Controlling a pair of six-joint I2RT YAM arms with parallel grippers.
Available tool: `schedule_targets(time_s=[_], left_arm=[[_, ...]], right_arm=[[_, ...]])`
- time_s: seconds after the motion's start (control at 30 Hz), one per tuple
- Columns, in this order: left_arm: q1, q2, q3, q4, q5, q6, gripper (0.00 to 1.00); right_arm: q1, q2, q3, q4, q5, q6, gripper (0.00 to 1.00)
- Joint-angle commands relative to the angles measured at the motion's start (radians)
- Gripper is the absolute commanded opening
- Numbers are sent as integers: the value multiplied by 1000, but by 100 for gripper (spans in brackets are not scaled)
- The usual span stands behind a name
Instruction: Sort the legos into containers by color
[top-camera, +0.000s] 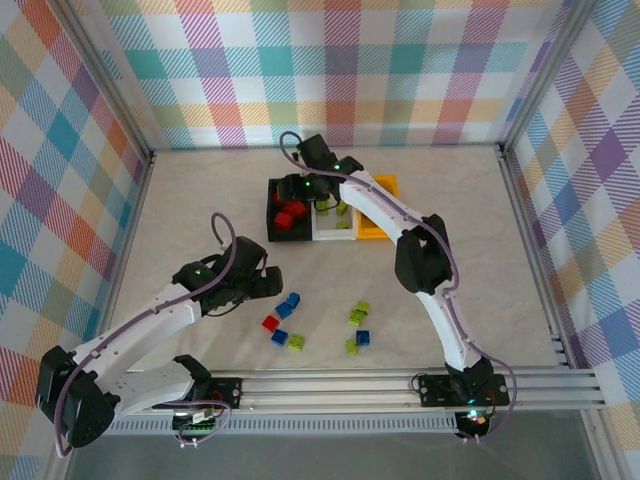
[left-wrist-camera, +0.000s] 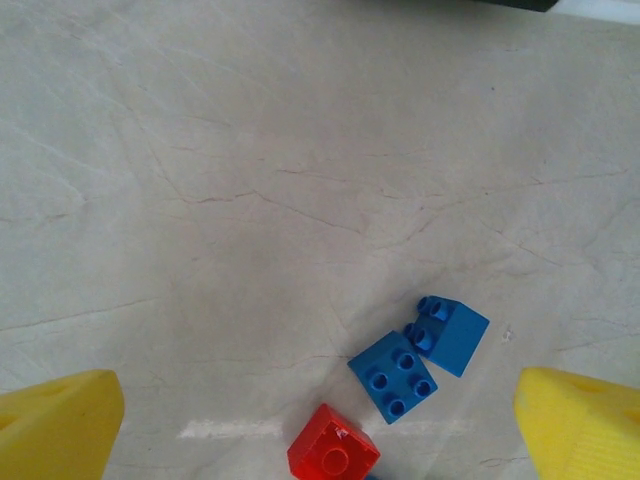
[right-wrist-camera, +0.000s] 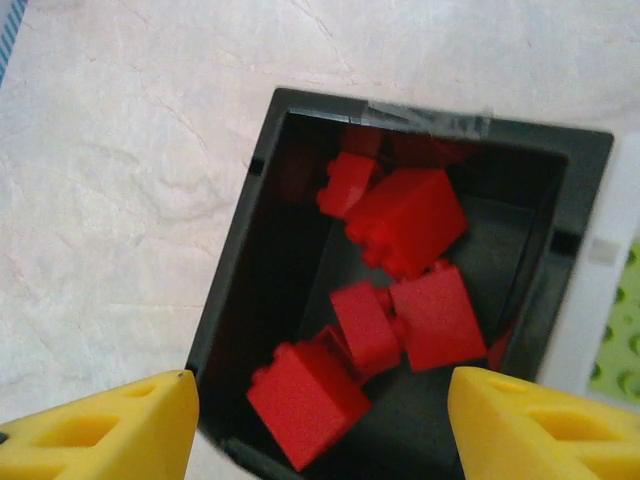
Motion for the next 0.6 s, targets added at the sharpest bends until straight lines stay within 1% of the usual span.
schedule_targets(time_s=[0.0, 0.2, 0.3, 0.4, 0.47, 0.57], left_arm=[[7, 53, 11, 49, 63, 45, 100], [-5, 214, 61, 113, 147, 82, 98], [-35, 318, 106, 112, 150, 104, 92], [-70, 415, 154, 103, 140, 118, 87], [-91, 470, 178, 97, 121, 125, 84], [-107, 535, 204, 91, 108, 133, 75]], right_arm=[[4, -192, -196, 96, 12, -18, 67], [3, -486, -635, 224, 23, 6, 69], [3, -635, -829, 260, 43, 17, 69], [1, -755, -968, 270, 55, 32, 70], [-3, -818, -1031, 272, 63, 42, 70], [-12, -890, -1096, 272, 72, 58, 70]])
